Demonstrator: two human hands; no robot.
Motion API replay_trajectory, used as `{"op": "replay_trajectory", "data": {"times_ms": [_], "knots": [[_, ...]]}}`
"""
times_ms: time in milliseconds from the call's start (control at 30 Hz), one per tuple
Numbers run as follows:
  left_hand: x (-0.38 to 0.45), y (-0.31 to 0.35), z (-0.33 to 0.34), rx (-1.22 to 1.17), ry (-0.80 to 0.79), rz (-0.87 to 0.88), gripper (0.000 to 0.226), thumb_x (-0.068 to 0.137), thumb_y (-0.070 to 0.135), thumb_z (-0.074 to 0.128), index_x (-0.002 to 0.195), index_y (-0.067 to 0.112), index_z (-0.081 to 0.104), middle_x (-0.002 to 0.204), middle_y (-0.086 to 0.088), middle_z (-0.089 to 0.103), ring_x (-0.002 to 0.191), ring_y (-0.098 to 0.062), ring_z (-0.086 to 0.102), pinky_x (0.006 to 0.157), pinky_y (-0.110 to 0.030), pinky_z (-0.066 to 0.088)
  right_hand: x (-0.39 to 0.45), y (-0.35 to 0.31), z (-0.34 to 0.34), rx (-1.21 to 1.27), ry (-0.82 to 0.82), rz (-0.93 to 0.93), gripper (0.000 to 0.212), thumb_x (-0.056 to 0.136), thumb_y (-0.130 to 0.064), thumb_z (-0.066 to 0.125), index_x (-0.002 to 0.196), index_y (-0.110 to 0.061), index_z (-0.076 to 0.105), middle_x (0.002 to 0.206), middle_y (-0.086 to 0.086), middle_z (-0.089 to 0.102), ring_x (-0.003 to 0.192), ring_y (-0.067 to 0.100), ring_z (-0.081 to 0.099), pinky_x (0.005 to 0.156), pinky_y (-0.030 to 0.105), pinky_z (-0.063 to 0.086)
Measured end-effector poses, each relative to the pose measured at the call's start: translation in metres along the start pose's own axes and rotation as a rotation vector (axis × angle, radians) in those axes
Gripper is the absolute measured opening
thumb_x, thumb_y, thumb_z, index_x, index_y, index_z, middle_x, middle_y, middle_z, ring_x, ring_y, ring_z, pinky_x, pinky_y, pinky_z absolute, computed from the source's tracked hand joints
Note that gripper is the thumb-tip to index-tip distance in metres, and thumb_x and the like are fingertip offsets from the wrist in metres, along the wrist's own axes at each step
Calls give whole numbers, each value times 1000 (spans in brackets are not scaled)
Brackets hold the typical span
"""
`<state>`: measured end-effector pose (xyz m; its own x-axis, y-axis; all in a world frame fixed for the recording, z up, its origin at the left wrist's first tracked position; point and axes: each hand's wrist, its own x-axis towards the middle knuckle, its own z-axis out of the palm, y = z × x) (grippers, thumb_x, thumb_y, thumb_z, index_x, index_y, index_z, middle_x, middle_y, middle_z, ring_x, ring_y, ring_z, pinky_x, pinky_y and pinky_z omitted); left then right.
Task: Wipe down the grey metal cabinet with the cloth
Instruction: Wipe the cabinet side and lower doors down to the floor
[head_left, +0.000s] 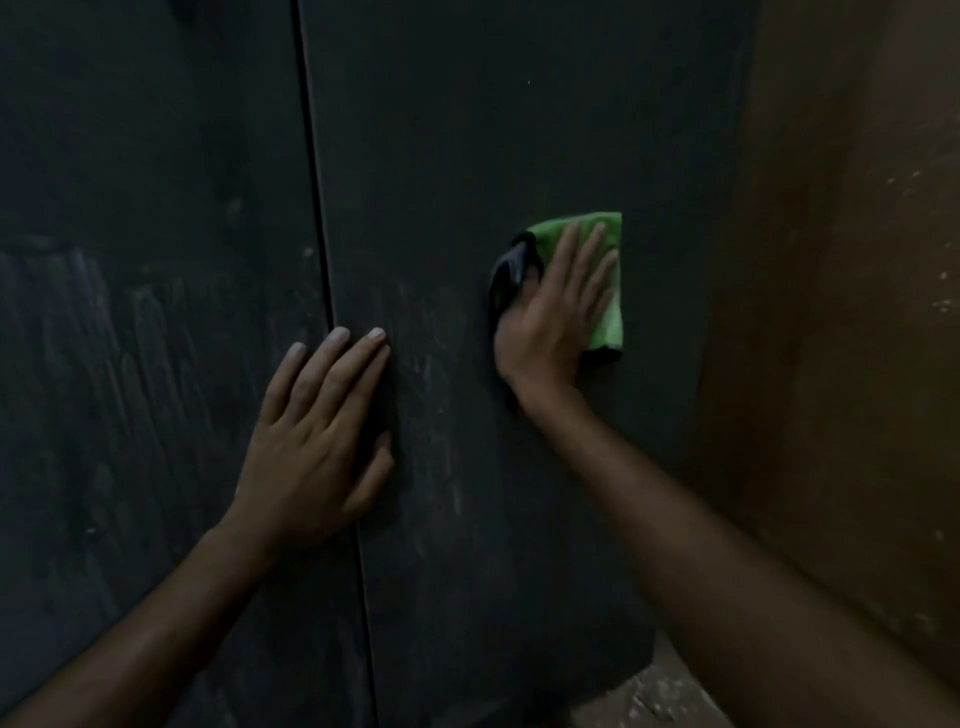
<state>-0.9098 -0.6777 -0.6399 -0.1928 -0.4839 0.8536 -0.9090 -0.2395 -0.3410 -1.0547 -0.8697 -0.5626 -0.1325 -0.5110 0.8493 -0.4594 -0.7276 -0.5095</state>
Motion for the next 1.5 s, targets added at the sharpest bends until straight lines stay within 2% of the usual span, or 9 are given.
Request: {"op": "replay_trajectory", "data": {"times_ms": [233,400,600,800,933,1000,1167,1300,1500], "knots": [[-8,-12,-23,-126,-31,-4,74,90,29,50,158,2,39,166,-15,37,158,-33,26,131,-45,16,-96,79,-16,-168,-323,-840,70,88,-30,56,153,-8,40,161,21,29,148,53,27,117,68,28],[-21,-27,-27,-58,-55,86,67,95,29,49,154,-3,45,163,-20,42,155,-36,30,132,-49,15,-37,6,4,-50,-34,7,72,98,-37,34,160,-2,22,168,24,12,155,47,7,123,62,12],[-16,-28,-39,-77,-58,-13,75,90,33,49,157,0,41,164,-18,39,154,-36,31,129,-46,16,-131,16,5,-59,-270,-714,65,96,-35,48,153,-4,40,162,21,23,150,54,18,119,70,21],[-47,-43,-42,-75,-101,28,75,91,36,50,156,-1,42,166,-19,36,159,-36,23,131,-55,15,-81,-34,27,36,39,-16,67,105,-43,28,161,-7,21,169,19,12,157,43,6,124,62,11],[-55,-34,-36,-98,-98,30,74,93,35,51,157,-2,41,168,-18,34,160,-35,22,131,-56,16,-162,-7,27,-22,-198,-622,68,100,-39,45,159,-12,26,167,14,14,154,48,10,124,63,10],[-59,-33,-33,-95,-113,66,74,94,35,52,157,-2,41,167,-18,35,160,-36,22,131,-57,16,-176,36,4,-89,-281,-671,70,95,-31,57,157,-11,32,162,19,22,150,52,21,122,61,16],[-63,-36,-26,-97,-101,74,76,95,36,51,158,-3,37,168,-19,34,160,-35,21,131,-56,15,-83,-20,16,14,-10,42,65,103,-36,32,160,-4,25,168,21,14,156,44,7,124,60,11],[-60,-38,-24,-160,-58,49,77,96,36,53,161,0,32,170,-18,30,161,-32,22,132,-49,14,-71,-71,34,78,43,-400,62,106,-43,32,157,-8,34,166,20,24,155,45,12,123,63,13],[-64,-35,-26,-163,-97,69,64,95,35,53,148,-2,52,166,-20,37,159,-36,24,132,-51,16,-155,29,1,-98,-262,-863,54,97,-32,49,148,-17,46,159,12,31,148,47,26,117,64,30]]}}
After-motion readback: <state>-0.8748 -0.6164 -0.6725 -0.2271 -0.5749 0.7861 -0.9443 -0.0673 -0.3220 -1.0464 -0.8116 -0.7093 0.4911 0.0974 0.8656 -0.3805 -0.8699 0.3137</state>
